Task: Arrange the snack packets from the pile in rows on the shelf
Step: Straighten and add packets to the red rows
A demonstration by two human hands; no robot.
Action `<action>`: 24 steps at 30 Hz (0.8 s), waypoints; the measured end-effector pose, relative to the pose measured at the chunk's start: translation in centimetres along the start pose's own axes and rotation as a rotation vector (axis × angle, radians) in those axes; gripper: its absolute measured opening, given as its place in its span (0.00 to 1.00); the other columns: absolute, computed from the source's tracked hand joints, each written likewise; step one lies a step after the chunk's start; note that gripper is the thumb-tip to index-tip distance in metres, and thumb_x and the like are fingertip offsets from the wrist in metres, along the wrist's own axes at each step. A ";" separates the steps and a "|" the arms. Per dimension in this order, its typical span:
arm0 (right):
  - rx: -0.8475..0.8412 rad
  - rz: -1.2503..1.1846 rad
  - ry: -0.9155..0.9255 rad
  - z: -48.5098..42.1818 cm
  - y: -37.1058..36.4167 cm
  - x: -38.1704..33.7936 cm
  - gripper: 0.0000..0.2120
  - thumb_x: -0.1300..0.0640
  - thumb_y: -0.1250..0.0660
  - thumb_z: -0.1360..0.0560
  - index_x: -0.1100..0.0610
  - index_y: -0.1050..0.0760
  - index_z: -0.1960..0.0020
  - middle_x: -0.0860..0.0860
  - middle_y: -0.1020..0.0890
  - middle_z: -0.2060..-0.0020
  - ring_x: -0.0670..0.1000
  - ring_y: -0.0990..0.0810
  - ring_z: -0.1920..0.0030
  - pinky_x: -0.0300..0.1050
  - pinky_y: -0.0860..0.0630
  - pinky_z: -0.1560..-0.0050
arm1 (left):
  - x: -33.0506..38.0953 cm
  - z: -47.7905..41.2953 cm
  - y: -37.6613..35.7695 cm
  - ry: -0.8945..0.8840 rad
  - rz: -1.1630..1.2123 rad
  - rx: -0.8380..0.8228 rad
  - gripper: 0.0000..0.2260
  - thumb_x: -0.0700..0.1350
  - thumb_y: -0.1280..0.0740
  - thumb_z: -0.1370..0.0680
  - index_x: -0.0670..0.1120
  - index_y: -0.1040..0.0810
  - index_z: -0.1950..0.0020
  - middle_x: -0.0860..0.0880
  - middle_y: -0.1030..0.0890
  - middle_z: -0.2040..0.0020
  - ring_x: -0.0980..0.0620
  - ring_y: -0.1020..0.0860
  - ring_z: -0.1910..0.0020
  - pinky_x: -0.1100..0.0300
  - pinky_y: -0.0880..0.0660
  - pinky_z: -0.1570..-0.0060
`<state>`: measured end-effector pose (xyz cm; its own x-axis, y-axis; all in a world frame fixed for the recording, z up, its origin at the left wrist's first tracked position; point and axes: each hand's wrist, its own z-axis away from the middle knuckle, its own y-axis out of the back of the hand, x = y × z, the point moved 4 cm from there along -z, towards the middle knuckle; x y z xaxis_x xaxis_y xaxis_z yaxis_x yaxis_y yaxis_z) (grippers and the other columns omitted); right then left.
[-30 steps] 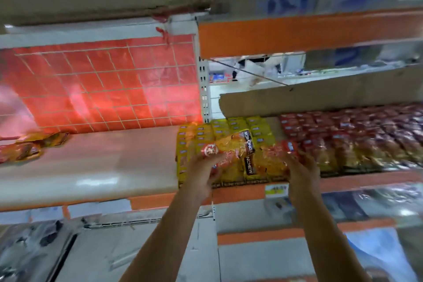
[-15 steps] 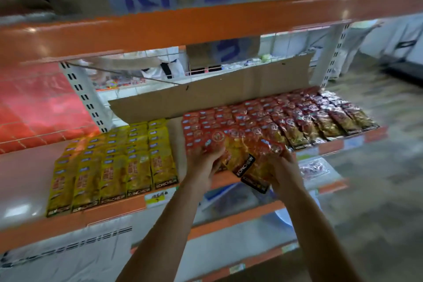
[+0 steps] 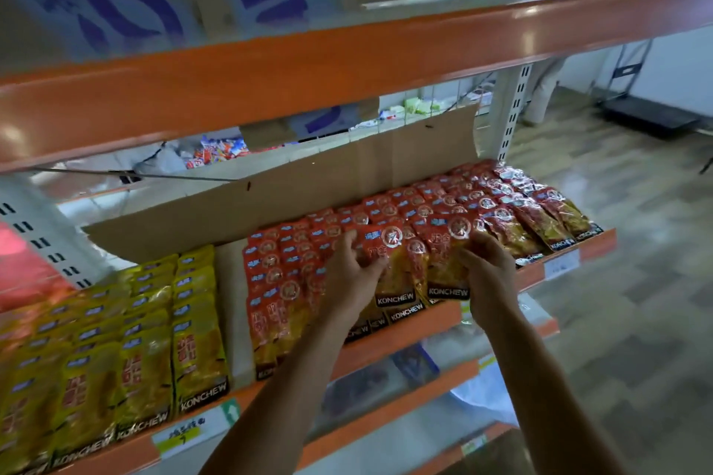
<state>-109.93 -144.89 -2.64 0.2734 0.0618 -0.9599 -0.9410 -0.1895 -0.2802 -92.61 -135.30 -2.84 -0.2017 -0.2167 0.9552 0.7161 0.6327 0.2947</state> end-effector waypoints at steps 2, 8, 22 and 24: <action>-0.029 0.031 0.047 -1.1 -0.7 0.1 0.14 0.74 0.37 0.28 0.54 0.25 0.58 0.52 0.25 0.66 0.45 0.27 0.66 0.40 0.30 0.65 | -0.3 -0.8 -0.6 -0.015 -0.055 -0.018 0.28 0.47 0.28 0.26 0.60 0.37 0.31 0.49 0.24 0.36 0.52 0.24 0.41 0.54 0.23 0.43; -0.233 0.193 0.064 -2.7 -1.8 2.5 0.17 0.74 0.38 0.27 0.54 0.26 0.47 0.51 0.18 0.60 0.47 0.21 0.63 0.38 0.26 0.67 | -0.4 -1.2 -1.7 -0.107 -0.251 -0.057 0.28 0.46 0.29 0.24 0.58 0.38 0.28 0.55 0.29 0.33 0.56 0.28 0.37 0.57 0.28 0.38; -0.257 1.085 0.286 -3.2 -1.5 4.4 0.22 0.67 0.36 0.28 0.60 0.31 0.34 0.60 0.28 0.42 0.59 0.31 0.43 0.49 0.35 0.45 | 0.0 0.1 -3.3 -0.183 -0.939 0.107 0.25 0.56 0.34 0.23 0.52 0.33 0.27 0.50 0.35 0.28 0.46 0.40 0.28 0.53 0.41 0.29; -0.242 1.150 0.323 -2.9 -1.5 4.3 0.20 0.66 0.35 0.28 0.61 0.29 0.36 0.60 0.28 0.41 0.60 0.33 0.42 0.49 0.37 0.43 | 0.0 0.4 -3.2 -0.189 -0.961 0.130 0.25 0.55 0.33 0.24 0.52 0.31 0.28 0.49 0.37 0.26 0.46 0.44 0.26 0.51 0.43 0.27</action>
<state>-106.75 -147.19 -6.33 -0.6262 -0.5020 -0.5965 -0.6147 -0.1528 0.7739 -95.16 -137.00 -3.74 -0.7706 -0.5661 0.2929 0.1146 0.3289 0.9374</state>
